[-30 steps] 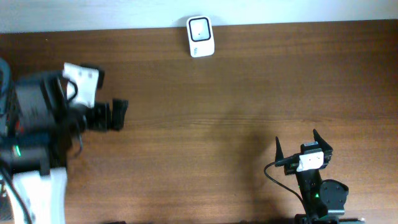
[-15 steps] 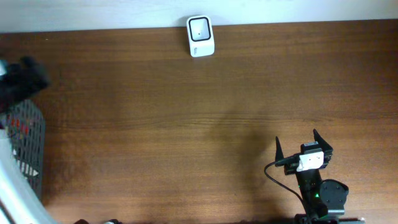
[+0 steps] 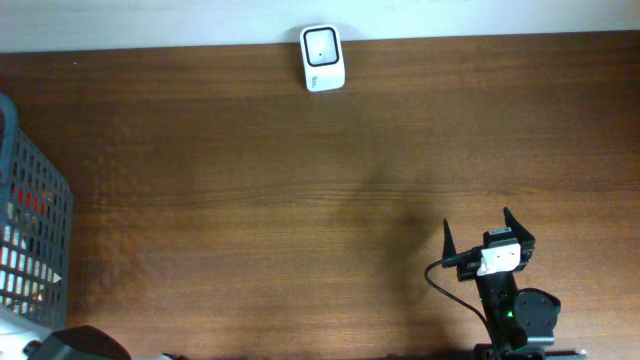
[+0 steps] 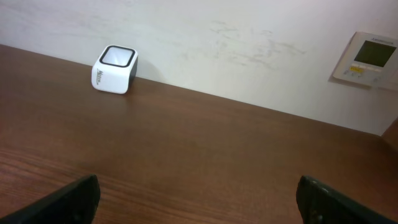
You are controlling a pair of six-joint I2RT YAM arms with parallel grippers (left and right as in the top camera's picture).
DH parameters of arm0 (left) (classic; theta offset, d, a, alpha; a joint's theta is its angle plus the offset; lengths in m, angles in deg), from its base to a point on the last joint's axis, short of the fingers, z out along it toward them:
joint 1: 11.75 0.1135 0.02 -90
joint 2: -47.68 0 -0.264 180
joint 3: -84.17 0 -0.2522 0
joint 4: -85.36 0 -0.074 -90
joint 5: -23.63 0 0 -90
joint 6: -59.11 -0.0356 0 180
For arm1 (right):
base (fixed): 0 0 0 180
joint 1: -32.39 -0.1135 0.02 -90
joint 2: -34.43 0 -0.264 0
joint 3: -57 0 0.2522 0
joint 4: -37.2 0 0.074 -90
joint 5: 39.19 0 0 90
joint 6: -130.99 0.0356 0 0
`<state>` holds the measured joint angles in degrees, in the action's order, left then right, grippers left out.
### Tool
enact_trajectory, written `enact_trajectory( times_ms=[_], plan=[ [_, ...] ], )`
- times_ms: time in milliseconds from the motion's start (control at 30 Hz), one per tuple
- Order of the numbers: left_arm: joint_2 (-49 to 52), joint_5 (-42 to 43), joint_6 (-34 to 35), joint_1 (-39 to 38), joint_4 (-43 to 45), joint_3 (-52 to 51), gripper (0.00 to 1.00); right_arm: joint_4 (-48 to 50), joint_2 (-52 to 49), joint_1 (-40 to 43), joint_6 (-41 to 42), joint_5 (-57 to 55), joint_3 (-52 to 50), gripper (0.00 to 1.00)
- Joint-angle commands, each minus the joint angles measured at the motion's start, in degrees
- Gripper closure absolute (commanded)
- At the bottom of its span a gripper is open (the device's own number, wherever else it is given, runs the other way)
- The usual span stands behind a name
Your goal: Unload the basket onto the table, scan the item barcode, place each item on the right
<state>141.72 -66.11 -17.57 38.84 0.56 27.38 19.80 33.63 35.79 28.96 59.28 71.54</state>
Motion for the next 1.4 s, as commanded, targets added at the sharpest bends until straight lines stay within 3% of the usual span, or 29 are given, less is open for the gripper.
enact_trajectory(
  times_ms=[0,133,500,700,800,867,900,1067,1233,1367],
  plan=[
    [1.42,-3.06,0.79,1.36,-0.13,-0.13,0.06,-0.09,0.39,0.44,0.44,-0.52,-0.46,0.01],
    [3.32,-2.58,-0.85,4.13,0.17,-0.26,0.07,-0.07,0.39,0.44,0.44,-0.5,-0.46,0.01],
    [20.83,4.5,-20.44,4.33,0.85,-1.09,0.12,-0.09,0.39,0.44,0.44,-0.5,-0.46,0.01],
    [25.33,1.38,-21.16,4.33,6.6,-9.01,0.16,-0.09,0.39,0.44,0.44,-0.52,-0.46,0.01],
    [25.4,-0.28,-21.09,4.35,7.8,-10.05,0.46,-0.07,0.39,0.44,0.44,-0.5,-0.46,0.01],
    [25.4,-0.28,-21.09,4.33,7.85,-10.05,0.74,-0.07,0.39,0.44,0.46,-0.52,-0.46,0.01],
    [25.4,-0.28,-20.74,4.35,7.85,-10.03,1.0,-0.09,0.39,0.44,0.46,-0.52,-0.46,0.01],
    [24.3,0.2,-17.73,4.33,4.35,-4.87,1.0,-0.07,0.39,0.44,0.46,-0.5,-0.46,0.01],
    [15.5,1.97,-12.17,4.33,2.01,5.03,1.0,-0.07,0.39,0.44,0.44,-0.5,-0.46,0.01],
    [4.46,11.19,-9.84,4.22,4.85,7.28,1.0,-0.07,0.39,0.44,0.44,-0.52,-0.46,0.01]
  ],
)
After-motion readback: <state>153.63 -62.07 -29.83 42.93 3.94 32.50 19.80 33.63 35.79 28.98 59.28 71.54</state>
